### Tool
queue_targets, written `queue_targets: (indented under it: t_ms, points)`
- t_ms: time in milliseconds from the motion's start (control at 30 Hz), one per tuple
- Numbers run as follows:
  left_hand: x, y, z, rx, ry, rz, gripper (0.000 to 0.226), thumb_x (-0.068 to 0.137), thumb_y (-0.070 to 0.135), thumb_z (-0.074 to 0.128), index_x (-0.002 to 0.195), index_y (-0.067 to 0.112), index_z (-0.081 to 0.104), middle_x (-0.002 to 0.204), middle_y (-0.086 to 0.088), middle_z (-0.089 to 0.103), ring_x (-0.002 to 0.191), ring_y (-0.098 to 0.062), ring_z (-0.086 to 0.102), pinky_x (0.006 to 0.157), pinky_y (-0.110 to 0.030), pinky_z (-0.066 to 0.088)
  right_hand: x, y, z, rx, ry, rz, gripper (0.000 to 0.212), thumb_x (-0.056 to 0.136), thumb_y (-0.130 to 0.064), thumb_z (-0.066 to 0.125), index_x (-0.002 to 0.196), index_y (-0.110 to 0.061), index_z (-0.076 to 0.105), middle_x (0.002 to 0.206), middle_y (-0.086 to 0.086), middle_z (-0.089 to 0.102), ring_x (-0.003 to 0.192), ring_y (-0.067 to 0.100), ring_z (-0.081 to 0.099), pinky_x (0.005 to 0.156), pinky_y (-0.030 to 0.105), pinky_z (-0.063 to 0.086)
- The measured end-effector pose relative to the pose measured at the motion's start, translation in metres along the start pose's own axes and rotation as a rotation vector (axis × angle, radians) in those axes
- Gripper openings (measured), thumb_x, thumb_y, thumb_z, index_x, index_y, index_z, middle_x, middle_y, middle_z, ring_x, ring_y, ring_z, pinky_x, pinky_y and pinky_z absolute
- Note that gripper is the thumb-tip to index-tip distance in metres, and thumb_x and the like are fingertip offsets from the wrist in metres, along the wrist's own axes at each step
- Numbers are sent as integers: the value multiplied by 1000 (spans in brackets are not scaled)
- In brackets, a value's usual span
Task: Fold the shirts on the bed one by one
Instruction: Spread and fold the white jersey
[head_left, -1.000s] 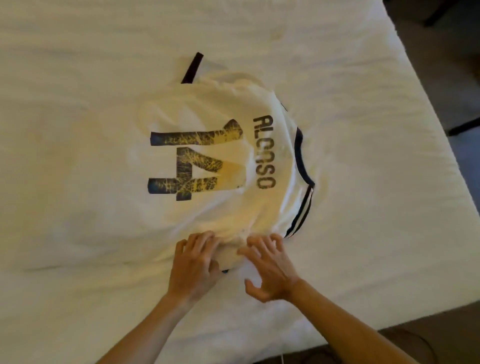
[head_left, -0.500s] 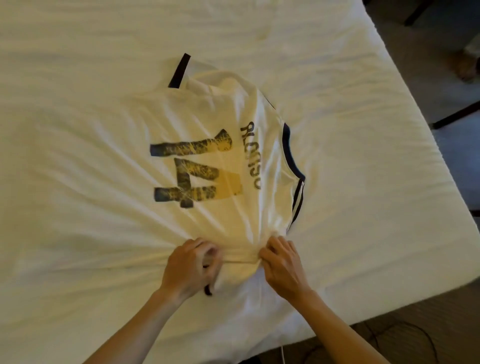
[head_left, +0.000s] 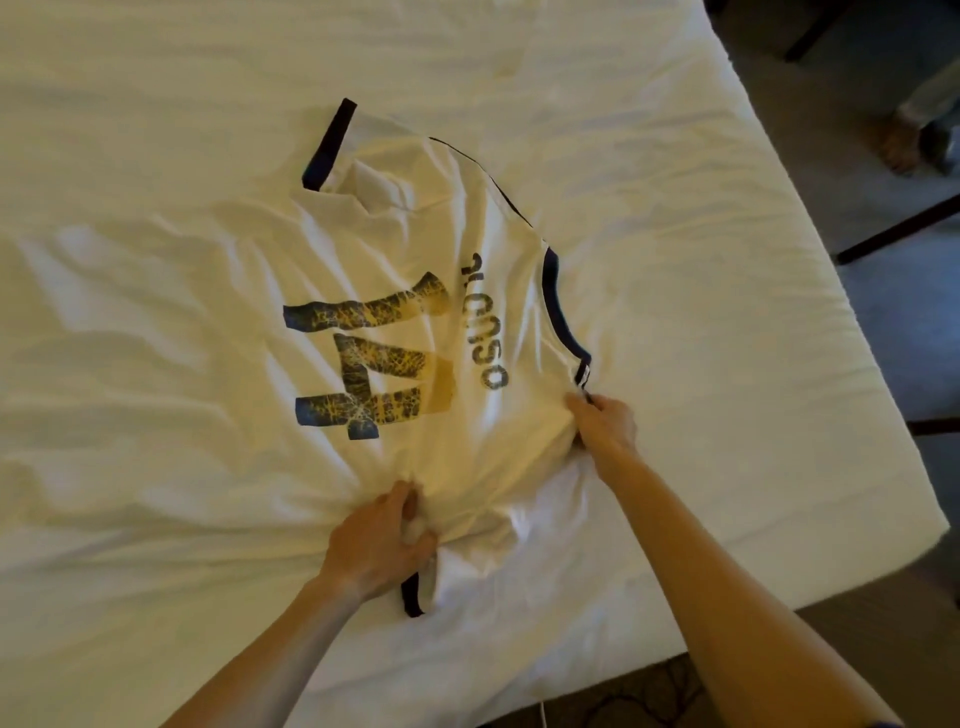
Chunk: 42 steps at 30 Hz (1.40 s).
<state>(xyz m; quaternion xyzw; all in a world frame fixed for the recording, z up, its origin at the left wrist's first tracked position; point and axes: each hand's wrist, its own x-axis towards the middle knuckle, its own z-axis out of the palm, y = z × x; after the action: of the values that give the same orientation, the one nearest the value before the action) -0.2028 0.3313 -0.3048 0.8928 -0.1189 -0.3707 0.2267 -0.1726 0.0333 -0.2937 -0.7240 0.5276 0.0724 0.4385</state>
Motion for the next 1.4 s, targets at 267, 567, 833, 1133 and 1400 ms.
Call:
queue_targets:
  t_ms: [267,567,833,1133,1400]
  points:
    - [-20,2,5,-252,205,-49,30,84,53,65,105,40,49,86,16,54,78,-5,56,58,-25,40,-49,36,6,354,162,137,33,89,-56,61,103,-26,59,89,-10,61,85,20,64,74,39,56]
    - [-56,-47,11,266,449,-19,56,73,19,60,129,23,57,146,-9,42,133,-34,41,99,-52,33,-165,92,48,233,-366,185,29,84,-35,76,86,-7,66,76,8,64,72,19,62,66,37,54]
    - [-55,-92,-16,357,430,-64,73,70,4,71,138,24,51,151,-11,37,135,-33,40,97,-53,31,-185,113,12,67,98,150,40,83,-24,67,119,-14,54,100,3,60,86,20,60,64,28,47]
    - [-68,-149,-61,372,411,-351,73,82,11,70,147,28,43,162,-11,21,145,-31,26,107,-57,27,-209,85,110,-771,-187,-1131,61,66,-22,69,126,-20,56,127,4,50,112,31,51,93,52,40]
    - [-91,-220,-117,392,538,-319,64,72,-8,73,129,15,58,134,-21,43,110,-42,50,82,-50,46,-215,32,184,-831,-349,-1259,48,76,-2,63,121,-17,59,113,4,57,93,30,55,79,42,46]
